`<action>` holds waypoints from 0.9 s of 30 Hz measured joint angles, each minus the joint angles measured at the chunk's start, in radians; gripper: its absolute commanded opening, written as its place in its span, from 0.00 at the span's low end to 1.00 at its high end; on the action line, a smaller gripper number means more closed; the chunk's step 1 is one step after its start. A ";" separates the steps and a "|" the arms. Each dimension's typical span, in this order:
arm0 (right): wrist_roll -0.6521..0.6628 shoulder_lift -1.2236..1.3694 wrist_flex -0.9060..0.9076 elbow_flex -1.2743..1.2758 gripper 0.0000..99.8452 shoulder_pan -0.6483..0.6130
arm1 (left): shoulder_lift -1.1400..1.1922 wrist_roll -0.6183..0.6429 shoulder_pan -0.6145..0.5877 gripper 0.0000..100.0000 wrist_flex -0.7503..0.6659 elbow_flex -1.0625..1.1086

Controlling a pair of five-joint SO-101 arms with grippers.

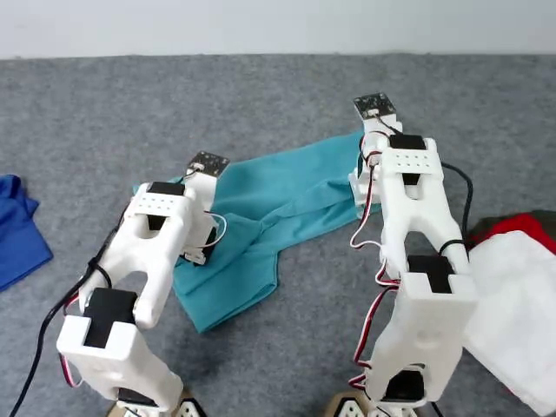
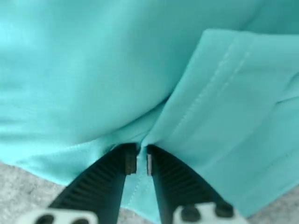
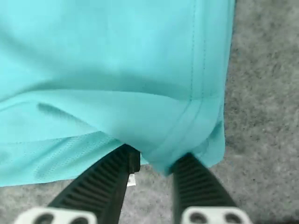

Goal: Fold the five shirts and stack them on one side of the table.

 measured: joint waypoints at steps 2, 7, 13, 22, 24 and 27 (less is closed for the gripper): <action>0.026 0.000 0.000 0.000 0.01 0.000 | 0.000 0.000 0.000 0.05 0.000 0.000; 0.114 0.000 0.000 0.000 0.01 0.014 | 0.000 0.000 0.000 0.05 -0.003 0.000; 0.129 0.000 0.000 0.000 0.01 0.095 | 0.000 0.000 0.000 0.05 -0.003 0.000; 0.204 0.000 0.025 0.000 0.01 0.196 | 0.000 0.000 0.000 0.05 -0.003 0.000; 0.210 0.000 0.025 0.000 0.01 0.204 | 0.000 0.000 0.000 0.05 -0.003 0.000; 0.215 0.000 0.020 0.000 0.01 0.221 | 0.000 0.000 0.000 0.05 -0.003 0.000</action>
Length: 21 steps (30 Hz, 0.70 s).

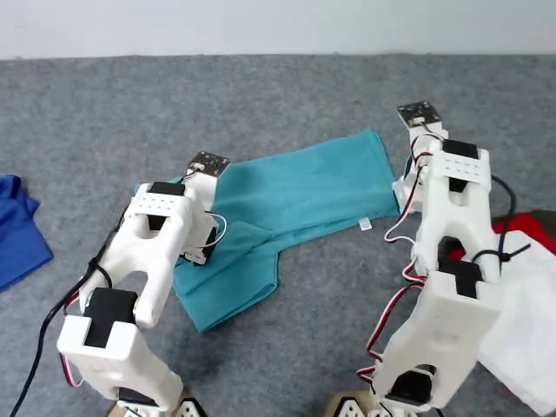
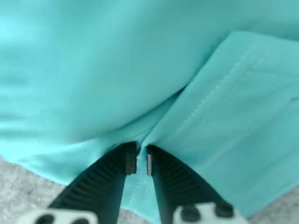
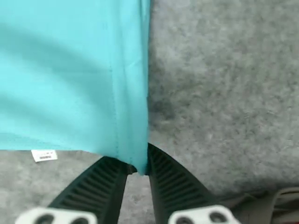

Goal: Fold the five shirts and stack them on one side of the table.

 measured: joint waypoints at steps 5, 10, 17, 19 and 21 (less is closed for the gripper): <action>0.000 0.000 0.002 0.000 0.12 0.011 | -0.002 0.000 0.000 0.05 0.000 0.000; -0.002 0.000 0.110 -0.003 0.13 0.029 | -0.002 0.000 0.000 0.05 0.000 0.000; -0.002 -0.089 0.269 -0.006 0.13 0.034 | -0.003 0.000 0.018 0.05 0.063 -0.020; -0.002 -0.135 0.288 -0.006 0.13 0.034 | 0.002 0.000 0.025 0.05 0.103 -0.038; -0.002 -0.175 0.315 -0.006 0.13 0.034 | 0.002 0.000 0.026 0.05 0.115 -0.048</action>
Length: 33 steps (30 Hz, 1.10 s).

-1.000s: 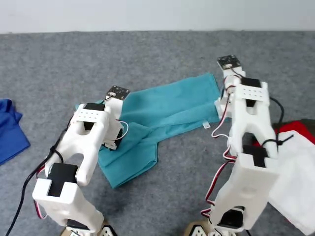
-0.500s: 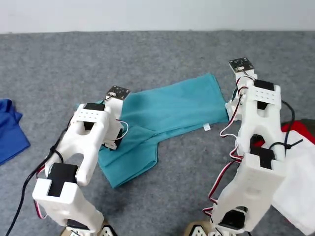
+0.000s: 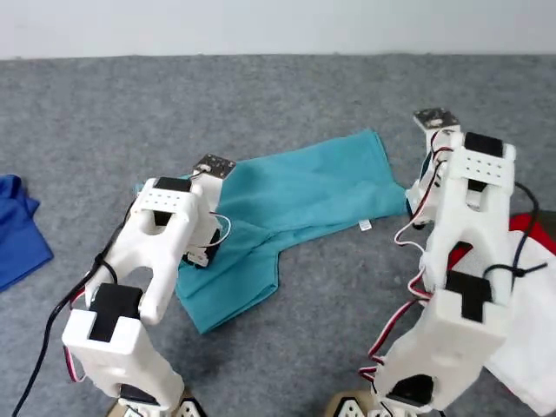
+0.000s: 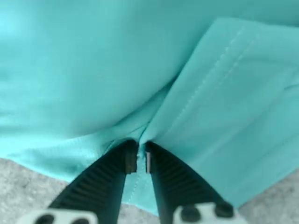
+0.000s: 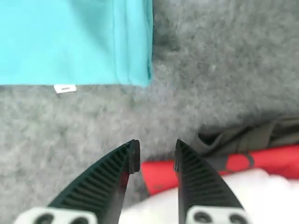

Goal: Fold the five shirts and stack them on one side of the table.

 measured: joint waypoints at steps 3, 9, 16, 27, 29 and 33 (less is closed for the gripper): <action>0.000 -0.035 0.025 0.000 0.13 0.000 | 0.000 0.000 0.005 0.05 0.015 -0.011; 0.000 -0.040 0.041 0.012 0.13 0.000 | 0.003 0.000 0.052 0.02 0.066 -0.032; -0.002 -0.040 0.018 0.100 0.13 -0.025 | 0.003 -0.002 0.071 0.02 0.170 -0.193; -0.028 -0.051 0.005 0.117 0.13 -0.086 | 0.005 -0.003 0.002 0.02 0.106 -0.259; -0.029 -0.051 0.005 0.117 0.13 -0.101 | 0.005 -0.002 -0.005 0.02 0.052 -0.259; -0.029 -0.051 0.005 0.117 0.13 -0.124 | 0.005 -0.049 -0.006 0.02 -0.040 -0.259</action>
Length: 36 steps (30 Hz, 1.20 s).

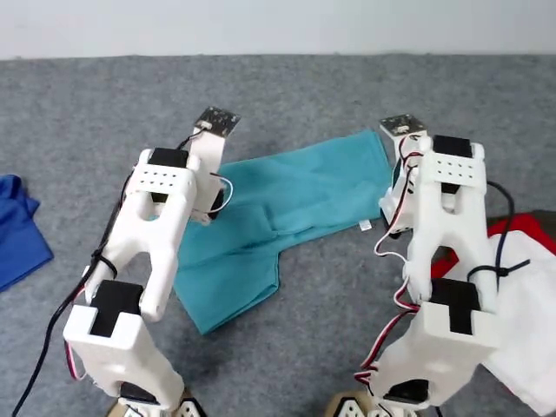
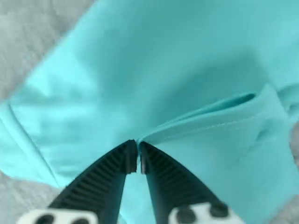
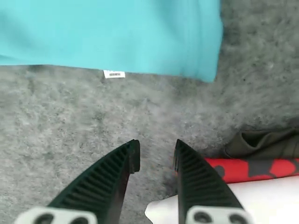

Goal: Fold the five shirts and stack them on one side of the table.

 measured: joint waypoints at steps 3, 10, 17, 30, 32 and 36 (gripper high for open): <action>0.000 0.000 0.000 0.000 0.13 -0.002 | 0.000 -0.032 0.000 0.02 -0.031 0.000; 0.000 0.000 0.000 0.000 0.13 0.002 | 0.068 -0.081 0.000 0.05 -0.037 -0.006; 0.000 0.000 0.000 0.000 0.13 0.003 | 0.112 -0.081 -0.002 0.10 0.003 -0.115; 0.000 -0.038 0.006 0.002 0.13 0.002 | 0.097 -0.091 -0.041 0.05 0.285 -0.292; 0.000 -0.071 0.011 0.003 0.13 0.002 | 0.048 -0.135 -0.031 0.04 0.419 -0.290; 0.000 -0.150 0.011 0.060 0.13 0.002 | -0.152 -0.192 -0.008 0.07 0.489 -0.135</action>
